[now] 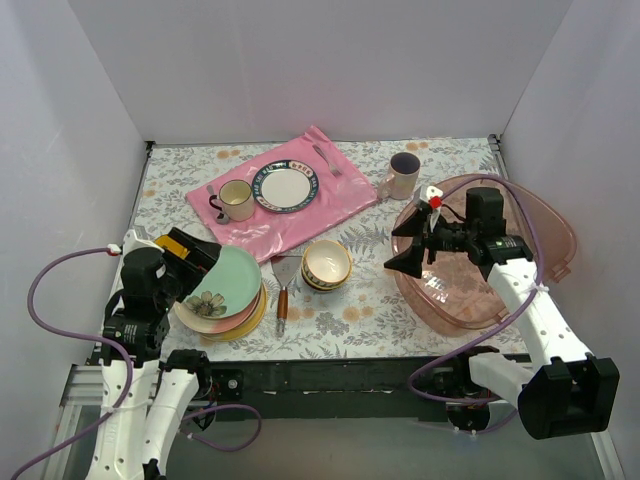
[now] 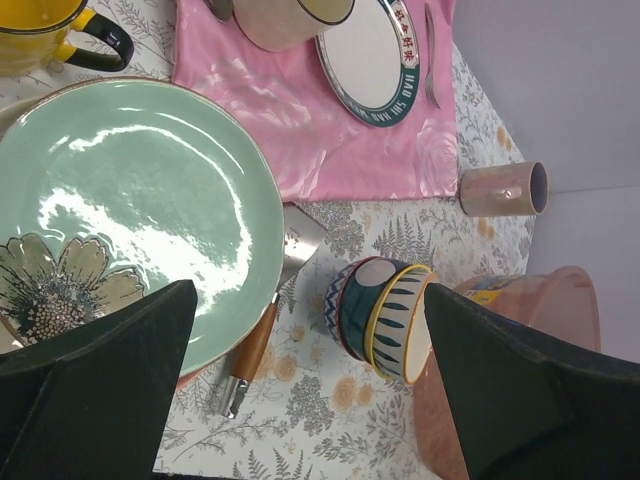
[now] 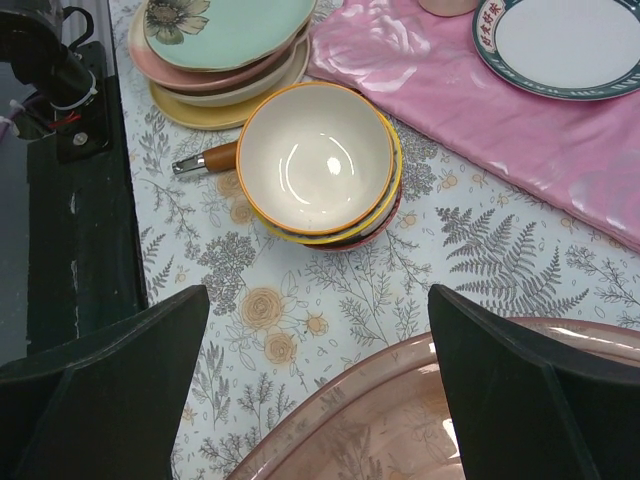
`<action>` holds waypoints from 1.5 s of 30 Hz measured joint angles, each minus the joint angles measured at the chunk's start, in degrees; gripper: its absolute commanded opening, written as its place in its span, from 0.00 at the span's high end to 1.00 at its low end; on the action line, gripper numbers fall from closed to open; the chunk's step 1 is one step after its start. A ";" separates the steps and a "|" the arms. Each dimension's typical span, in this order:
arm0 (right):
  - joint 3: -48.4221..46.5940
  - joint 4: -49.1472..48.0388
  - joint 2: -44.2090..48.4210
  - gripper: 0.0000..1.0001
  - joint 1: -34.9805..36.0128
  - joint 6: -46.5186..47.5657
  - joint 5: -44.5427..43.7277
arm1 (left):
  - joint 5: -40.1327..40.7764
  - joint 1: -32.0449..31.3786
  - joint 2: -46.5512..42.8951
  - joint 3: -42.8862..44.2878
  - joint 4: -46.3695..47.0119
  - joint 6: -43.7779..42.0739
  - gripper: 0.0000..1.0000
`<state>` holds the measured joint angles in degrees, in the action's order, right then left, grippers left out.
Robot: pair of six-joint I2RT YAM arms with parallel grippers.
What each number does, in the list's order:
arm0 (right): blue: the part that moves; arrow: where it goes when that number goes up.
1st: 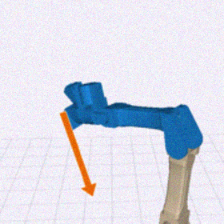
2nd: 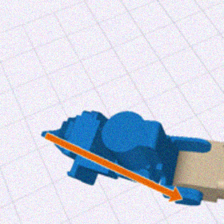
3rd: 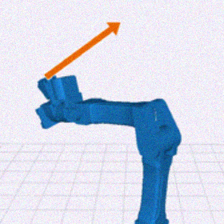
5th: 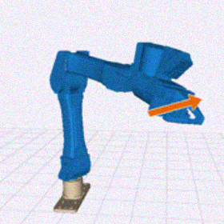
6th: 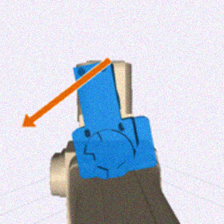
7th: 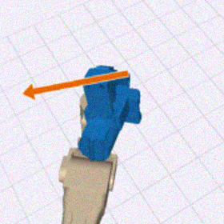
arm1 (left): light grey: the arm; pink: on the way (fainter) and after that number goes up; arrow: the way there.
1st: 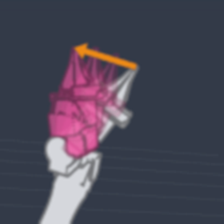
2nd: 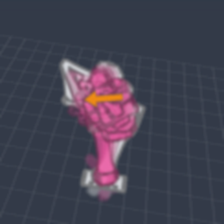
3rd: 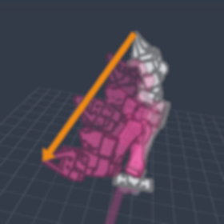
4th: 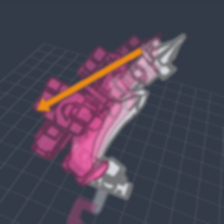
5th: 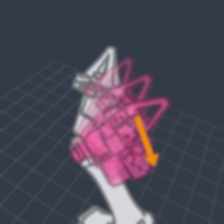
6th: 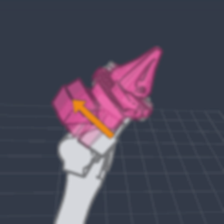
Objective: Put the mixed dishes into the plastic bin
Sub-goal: Pick up the plate at the center of the board.
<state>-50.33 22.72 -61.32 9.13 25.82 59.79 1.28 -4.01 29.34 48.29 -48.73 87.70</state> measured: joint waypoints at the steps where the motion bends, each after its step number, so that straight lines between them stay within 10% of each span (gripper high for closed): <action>1: 0.42 -0.44 0.26 0.01 -0.07 0.00 0.28 | 0.13 0.00 0.00 0.22 -0.61 -0.02 0.02; 25: 5.22 -5.38 2.10 0.01 -1.99 0.13 3.39 | 5.88 0.00 -0.76 -3.96 -6.86 -0.72 0.07; 45: 5.25 -5.31 1.97 0.01 -1.99 1.62 1.79 | 17.51 0.00 11.39 -5.55 -18.80 21.90 0.06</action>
<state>-45.08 17.41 -59.35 7.14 27.44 61.58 18.79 -4.01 40.73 42.74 -67.53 109.60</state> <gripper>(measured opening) 0.986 0.946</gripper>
